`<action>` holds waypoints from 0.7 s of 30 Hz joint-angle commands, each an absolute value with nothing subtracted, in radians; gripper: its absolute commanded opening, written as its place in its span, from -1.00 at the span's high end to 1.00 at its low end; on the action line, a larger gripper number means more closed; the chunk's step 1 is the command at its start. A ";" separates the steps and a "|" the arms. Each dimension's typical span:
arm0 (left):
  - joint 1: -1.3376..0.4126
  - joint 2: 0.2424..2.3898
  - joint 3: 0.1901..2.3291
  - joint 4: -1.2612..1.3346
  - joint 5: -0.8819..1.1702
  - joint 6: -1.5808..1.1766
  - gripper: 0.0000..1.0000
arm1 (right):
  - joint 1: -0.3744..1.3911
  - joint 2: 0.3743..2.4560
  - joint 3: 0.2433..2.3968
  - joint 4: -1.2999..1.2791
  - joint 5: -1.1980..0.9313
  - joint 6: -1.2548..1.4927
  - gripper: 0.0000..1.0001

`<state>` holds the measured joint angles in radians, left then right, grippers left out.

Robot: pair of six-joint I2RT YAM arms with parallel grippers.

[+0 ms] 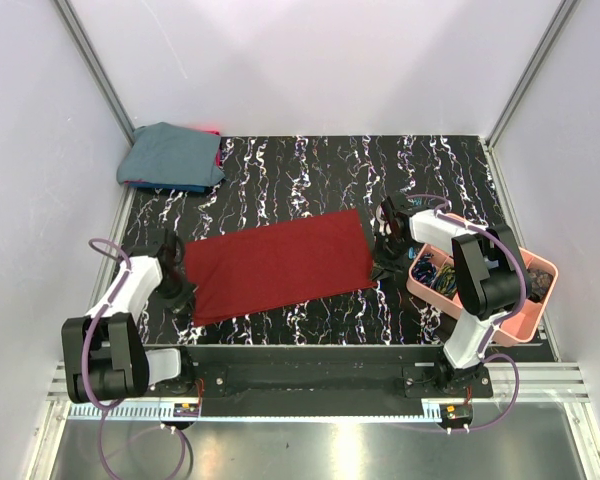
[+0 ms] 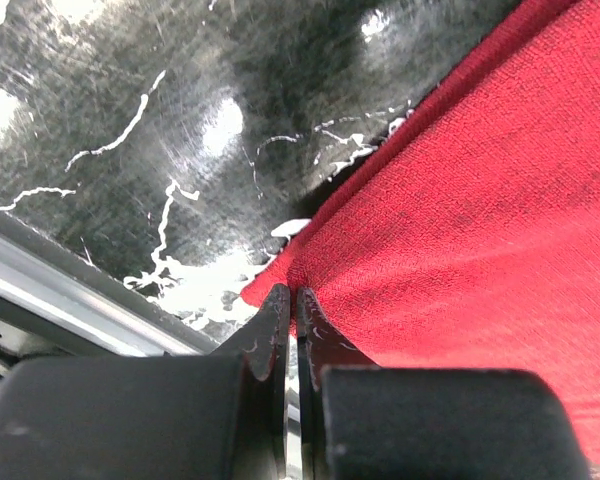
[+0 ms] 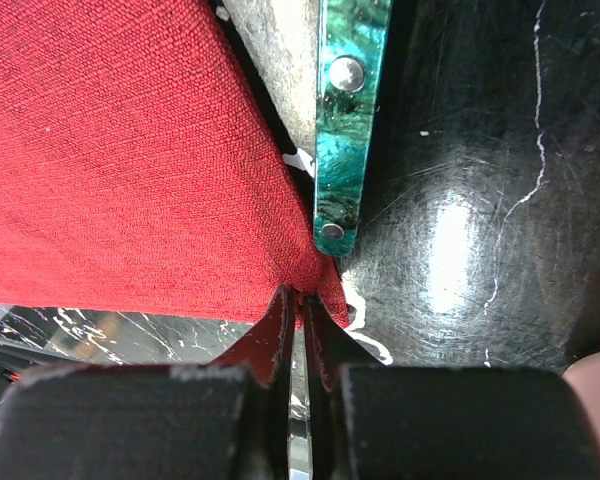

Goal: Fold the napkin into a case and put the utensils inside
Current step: Fold and flatten the napkin at the center of the board.

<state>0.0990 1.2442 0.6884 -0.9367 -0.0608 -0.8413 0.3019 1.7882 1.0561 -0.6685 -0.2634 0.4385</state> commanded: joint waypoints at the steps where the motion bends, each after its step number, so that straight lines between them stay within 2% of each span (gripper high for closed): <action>1: 0.095 1.194 0.730 -0.983 -0.008 -0.873 1.00 | 0.301 1.804 1.051 -0.643 -0.216 0.440 0.98; 9: 0.095 1.209 0.716 -1.081 -0.030 -0.946 1.00 | 0.301 1.802 1.051 -0.643 -0.215 0.440 0.98; 21: 0.107 1.284 0.632 -1.039 -0.028 -0.982 1.00 | 0.301 1.801 1.063 -0.650 -0.215 0.440 0.98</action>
